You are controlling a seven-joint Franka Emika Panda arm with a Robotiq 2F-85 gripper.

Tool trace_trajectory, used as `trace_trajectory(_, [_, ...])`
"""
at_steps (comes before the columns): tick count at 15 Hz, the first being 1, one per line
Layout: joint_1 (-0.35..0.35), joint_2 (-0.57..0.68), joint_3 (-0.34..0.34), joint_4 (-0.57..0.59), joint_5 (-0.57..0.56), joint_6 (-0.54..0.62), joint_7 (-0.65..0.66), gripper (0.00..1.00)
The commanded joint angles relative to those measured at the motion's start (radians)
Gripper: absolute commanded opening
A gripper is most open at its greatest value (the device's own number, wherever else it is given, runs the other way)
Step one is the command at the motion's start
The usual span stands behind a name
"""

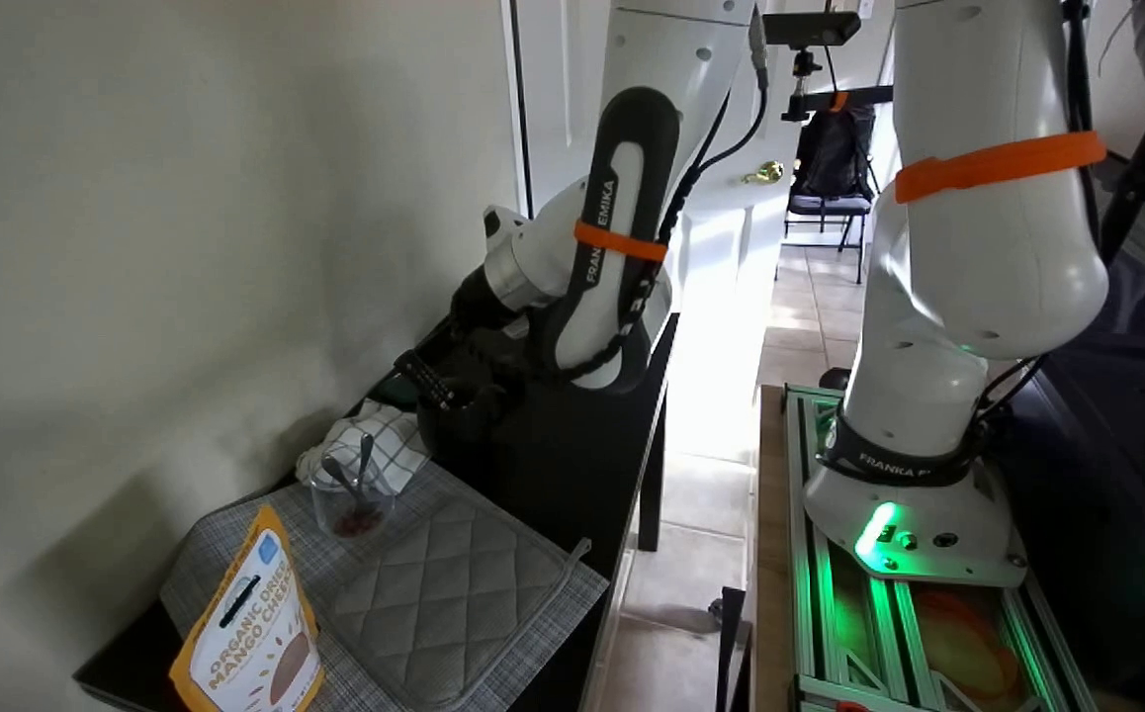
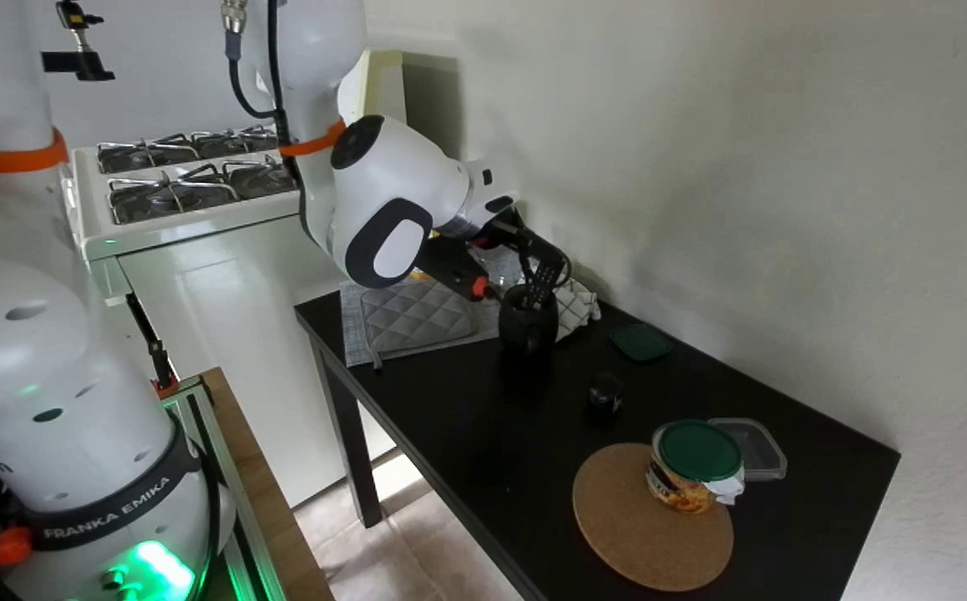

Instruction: Put the black remote control in the black mug.

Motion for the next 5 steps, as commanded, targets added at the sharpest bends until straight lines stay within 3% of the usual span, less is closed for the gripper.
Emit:
trace_trajectory(1, [0.0, -0.112, -0.005, 0.008, 0.054, -0.018, -0.054, 1.0])
trace_trajectory(3, [-0.017, -0.198, 0.01, -0.057, 0.004, 0.072, 0.001, 1.0])
trace_trajectory(4, [-0.019, -0.109, 0.007, 0.015, 0.015, 0.033, -0.02, 1.0])
trace_trajectory(5, [-0.02, -0.136, 0.011, 0.003, 0.015, 0.053, -0.018, 1.0])
